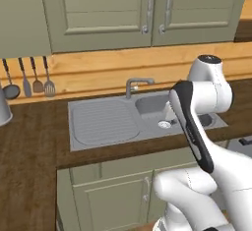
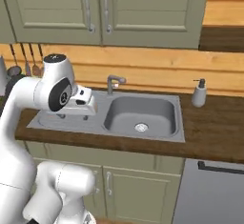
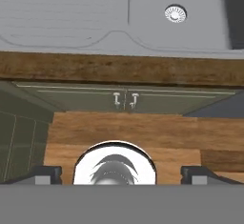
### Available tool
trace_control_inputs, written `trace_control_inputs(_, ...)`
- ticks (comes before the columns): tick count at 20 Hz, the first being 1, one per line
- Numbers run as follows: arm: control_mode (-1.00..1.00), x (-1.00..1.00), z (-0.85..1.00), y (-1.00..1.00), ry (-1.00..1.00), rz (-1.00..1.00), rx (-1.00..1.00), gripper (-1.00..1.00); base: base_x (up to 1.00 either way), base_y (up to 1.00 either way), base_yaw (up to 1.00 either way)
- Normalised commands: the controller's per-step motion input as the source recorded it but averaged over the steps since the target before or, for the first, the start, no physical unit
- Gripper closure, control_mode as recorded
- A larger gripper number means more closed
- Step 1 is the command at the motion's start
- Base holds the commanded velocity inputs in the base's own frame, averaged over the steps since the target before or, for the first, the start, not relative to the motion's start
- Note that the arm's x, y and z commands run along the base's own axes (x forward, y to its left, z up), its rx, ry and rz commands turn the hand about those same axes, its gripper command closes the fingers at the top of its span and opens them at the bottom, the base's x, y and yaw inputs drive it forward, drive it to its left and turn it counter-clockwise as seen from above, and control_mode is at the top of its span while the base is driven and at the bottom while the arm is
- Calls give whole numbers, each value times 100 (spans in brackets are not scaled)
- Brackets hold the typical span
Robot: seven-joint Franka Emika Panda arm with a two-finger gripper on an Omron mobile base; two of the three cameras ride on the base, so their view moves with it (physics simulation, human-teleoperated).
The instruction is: Navigate to the stove.
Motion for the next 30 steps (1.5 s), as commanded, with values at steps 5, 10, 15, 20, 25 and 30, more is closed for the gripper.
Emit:
trace_control_inputs(5, 100, 0, 0, 0, 0, 0, 0, -100, -14, -88, -46)
trace_control_inputs(10, 100, 0, 0, 0, 0, 0, 0, -100, 3, -65, -59)
trace_control_inputs(15, 100, 0, 0, 0, 0, 0, 0, -100, 6, -27, -70)
trace_control_inputs(20, 100, 0, 0, 0, 0, 0, 0, -100, 9, -5, -79)
trace_control_inputs(25, 100, 0, 0, 0, 0, 0, 0, -100, 0, -3, -77)
trace_control_inputs(30, 100, 0, 0, 0, 0, 0, 0, -100, 0, -7, -75)
